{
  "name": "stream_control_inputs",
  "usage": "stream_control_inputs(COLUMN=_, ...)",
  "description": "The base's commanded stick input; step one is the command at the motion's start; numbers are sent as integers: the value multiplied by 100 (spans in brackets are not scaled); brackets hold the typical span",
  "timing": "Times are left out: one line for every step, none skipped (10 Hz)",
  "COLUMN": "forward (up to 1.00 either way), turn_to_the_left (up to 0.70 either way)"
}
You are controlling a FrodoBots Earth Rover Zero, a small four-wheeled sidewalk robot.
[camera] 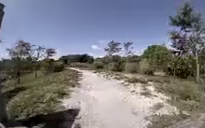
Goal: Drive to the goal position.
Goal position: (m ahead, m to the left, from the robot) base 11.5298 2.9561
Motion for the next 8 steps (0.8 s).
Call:
stream_control_inputs(forward=70, turn_to_the_left=33)
stream_control_inputs(forward=70, turn_to_the_left=4)
stream_control_inputs(forward=70, turn_to_the_left=0)
stream_control_inputs(forward=70, turn_to_the_left=0)
stream_control_inputs(forward=70, turn_to_the_left=0)
stream_control_inputs(forward=70, turn_to_the_left=0)
stream_control_inputs(forward=70, turn_to_the_left=0)
stream_control_inputs(forward=70, turn_to_the_left=0)
